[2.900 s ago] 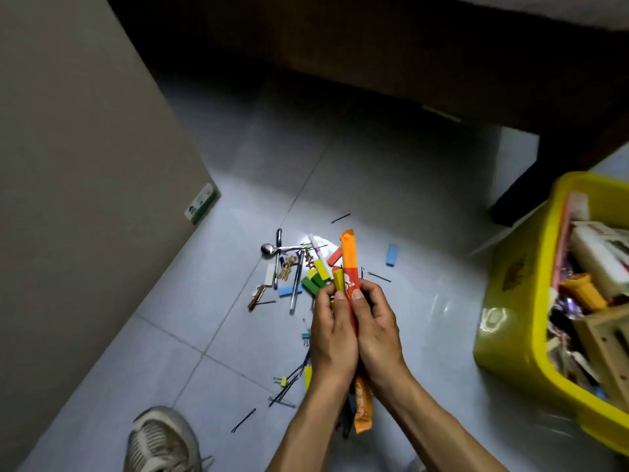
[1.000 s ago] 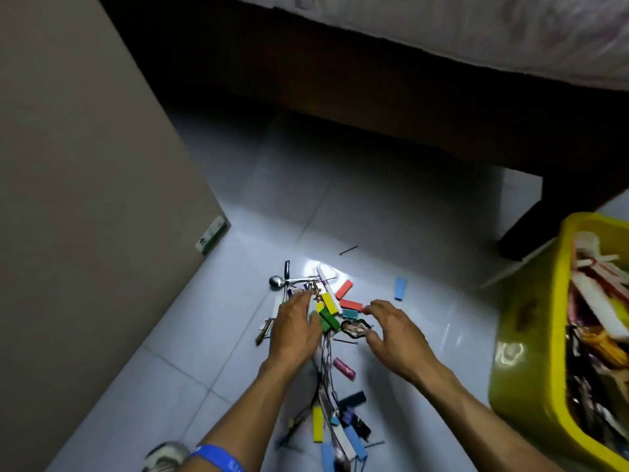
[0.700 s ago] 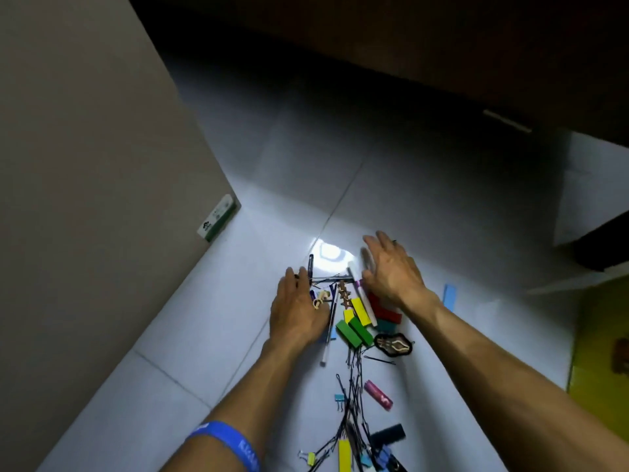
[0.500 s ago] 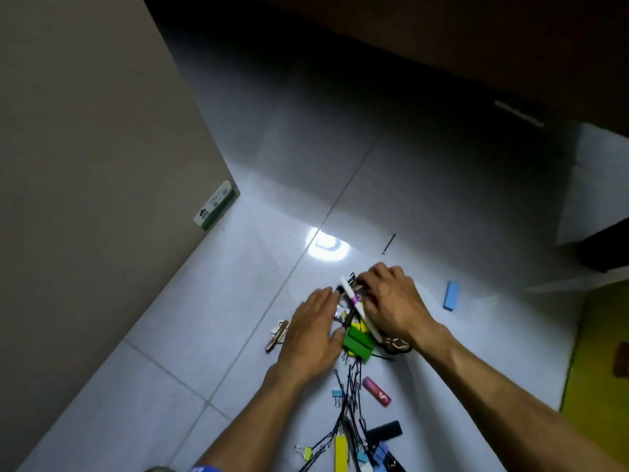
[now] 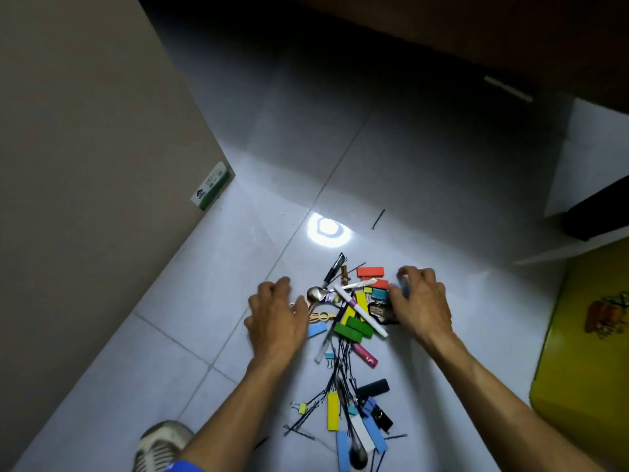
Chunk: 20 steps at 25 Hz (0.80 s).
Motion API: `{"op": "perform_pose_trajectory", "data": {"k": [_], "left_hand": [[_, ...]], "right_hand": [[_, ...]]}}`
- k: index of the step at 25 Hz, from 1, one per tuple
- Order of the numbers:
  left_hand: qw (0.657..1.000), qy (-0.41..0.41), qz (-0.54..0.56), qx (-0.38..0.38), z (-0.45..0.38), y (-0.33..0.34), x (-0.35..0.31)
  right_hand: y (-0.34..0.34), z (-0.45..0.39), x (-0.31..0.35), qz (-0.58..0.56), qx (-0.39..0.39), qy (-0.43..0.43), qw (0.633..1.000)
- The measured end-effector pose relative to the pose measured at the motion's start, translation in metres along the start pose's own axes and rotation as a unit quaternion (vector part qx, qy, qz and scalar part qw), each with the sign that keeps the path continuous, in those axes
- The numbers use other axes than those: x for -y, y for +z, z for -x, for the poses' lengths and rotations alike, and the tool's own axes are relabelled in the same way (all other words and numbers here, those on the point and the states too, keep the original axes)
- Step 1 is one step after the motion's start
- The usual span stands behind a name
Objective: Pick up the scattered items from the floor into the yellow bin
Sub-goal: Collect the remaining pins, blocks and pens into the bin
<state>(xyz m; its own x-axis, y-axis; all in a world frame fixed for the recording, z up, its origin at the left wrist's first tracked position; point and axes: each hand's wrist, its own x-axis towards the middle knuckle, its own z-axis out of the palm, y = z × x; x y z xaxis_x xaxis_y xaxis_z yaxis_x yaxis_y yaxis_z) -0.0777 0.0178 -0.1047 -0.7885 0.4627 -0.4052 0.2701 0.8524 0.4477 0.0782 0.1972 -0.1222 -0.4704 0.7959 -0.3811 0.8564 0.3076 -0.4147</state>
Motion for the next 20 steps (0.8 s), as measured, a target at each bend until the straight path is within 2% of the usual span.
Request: {"op": "perform_pose_trajectory", "data": {"k": [2,4,6,10,14,17,20], "left_hand": [[0.996,-0.076,0.025,0.033,0.002,-0.002,0.004],[0.993,-0.07,0.044,0.088,0.008,0.013,-0.012],[0.988,-0.064,0.096,0.105,0.014,0.031,-0.039],[0.965,-0.115,0.222,0.084,0.016,0.046,-0.052],[0.898,-0.153,0.41,0.041,0.022,0.049,-0.052],[0.881,-0.159,0.445,0.035,0.029,0.049,-0.06],[0.88,-0.14,0.452,0.045,0.041,0.047,-0.068]], "right_hand": [[0.002,0.004,0.007,-0.014,-0.002,0.031,0.999],[0.014,0.011,0.025,-0.014,0.019,0.008,1.0],[0.034,0.026,0.049,-0.042,0.036,-0.025,0.998],[0.056,0.039,0.061,-0.171,0.064,-0.004,0.983],[0.068,0.049,0.066,-0.297,0.05,0.045,0.952],[0.068,0.055,0.07,-0.422,0.025,0.095,0.901],[0.059,0.063,0.064,-0.46,-0.012,0.104,0.882]]}}
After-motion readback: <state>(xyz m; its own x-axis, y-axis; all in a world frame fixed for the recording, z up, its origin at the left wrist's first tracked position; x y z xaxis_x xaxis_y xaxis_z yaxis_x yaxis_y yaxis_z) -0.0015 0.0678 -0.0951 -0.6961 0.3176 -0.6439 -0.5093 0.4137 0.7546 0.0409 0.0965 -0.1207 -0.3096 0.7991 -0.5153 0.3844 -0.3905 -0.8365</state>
